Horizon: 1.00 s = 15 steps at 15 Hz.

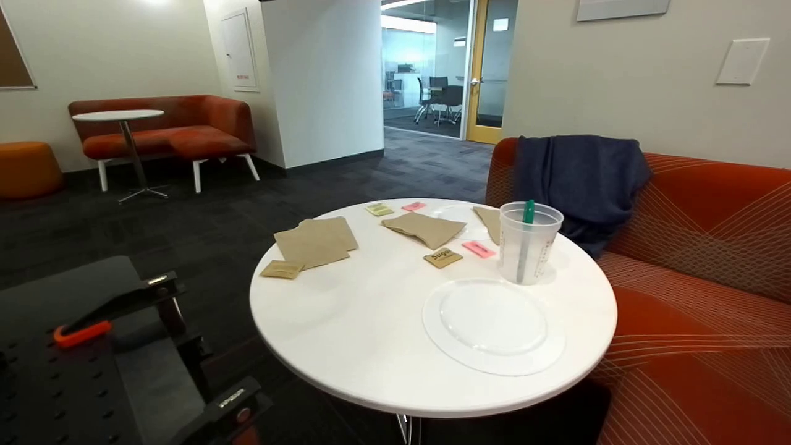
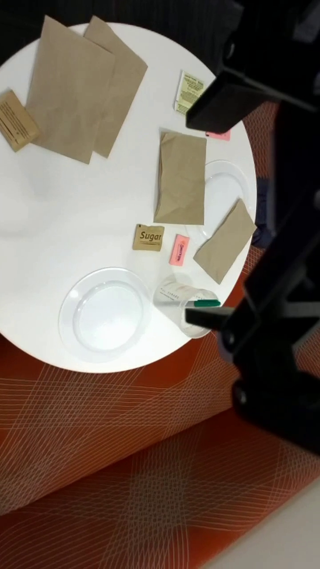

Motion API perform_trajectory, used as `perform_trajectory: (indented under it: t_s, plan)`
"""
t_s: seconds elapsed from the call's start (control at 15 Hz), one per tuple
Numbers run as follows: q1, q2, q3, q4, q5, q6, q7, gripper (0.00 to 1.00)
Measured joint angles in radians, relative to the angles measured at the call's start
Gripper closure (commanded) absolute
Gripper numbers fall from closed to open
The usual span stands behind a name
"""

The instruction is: Remove the marker from the cup and place it on the table

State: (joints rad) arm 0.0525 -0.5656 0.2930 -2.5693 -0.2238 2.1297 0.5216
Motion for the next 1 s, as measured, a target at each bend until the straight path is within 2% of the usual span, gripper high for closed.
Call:
perform_trajectory:
  t_s: [0.4, 0.73, 1.0]
  plan:
    - [-0.036, -0.098, -0.152, 0.024, -0.013, -0.059, -0.232, 0.0]
    - [-0.064, -0.102, -0.257, 0.043, -0.013, -0.068, -0.411, 0.0]
    - [-0.075, -0.081, -0.315, 0.054, -0.013, -0.055, -0.497, 0.0]
